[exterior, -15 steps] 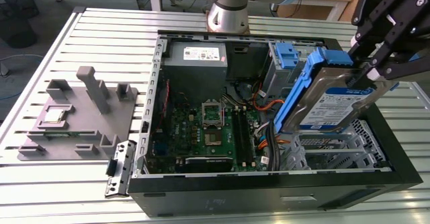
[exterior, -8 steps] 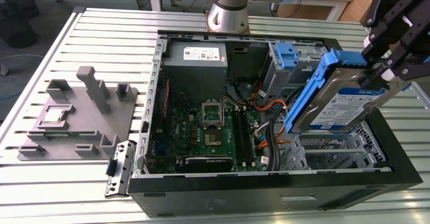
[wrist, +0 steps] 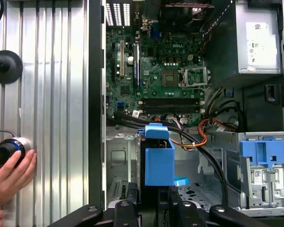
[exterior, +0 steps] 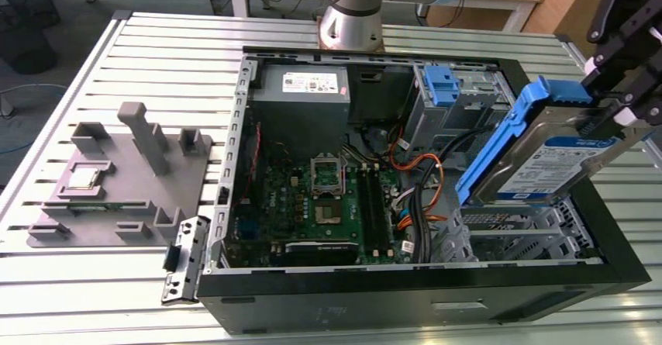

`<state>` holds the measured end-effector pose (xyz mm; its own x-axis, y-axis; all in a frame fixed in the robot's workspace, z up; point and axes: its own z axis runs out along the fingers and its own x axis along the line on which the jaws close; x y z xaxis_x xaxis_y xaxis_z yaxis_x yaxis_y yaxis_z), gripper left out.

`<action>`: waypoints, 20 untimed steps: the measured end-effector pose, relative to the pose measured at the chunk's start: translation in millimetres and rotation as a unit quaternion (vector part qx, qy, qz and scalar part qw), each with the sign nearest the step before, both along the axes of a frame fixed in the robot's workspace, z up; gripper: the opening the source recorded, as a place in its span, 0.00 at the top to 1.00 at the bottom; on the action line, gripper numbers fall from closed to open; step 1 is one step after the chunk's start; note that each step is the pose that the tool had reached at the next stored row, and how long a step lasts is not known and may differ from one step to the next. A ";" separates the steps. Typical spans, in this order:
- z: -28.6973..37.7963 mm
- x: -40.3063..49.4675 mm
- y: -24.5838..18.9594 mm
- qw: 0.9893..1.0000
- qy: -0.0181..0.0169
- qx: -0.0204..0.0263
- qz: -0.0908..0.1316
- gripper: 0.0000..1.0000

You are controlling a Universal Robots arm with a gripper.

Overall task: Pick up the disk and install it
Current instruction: 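Insert the disk into the insertion slot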

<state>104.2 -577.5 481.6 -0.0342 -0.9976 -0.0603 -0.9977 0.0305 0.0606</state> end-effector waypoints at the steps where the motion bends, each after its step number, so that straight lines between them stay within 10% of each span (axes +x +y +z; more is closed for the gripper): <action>1: -0.2 0.7 -0.8 1.000 0.000 0.000 0.000 0.65; 8: -3.9 3.5 -10.4 1.000 0.000 0.000 0.000 0.65; 20: -17.1 14.6 -12.0 1.000 0.001 0.000 0.000 0.65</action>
<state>118.7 -589.5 464.4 -0.0343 -0.9976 -0.0602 -0.9976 0.0305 0.0626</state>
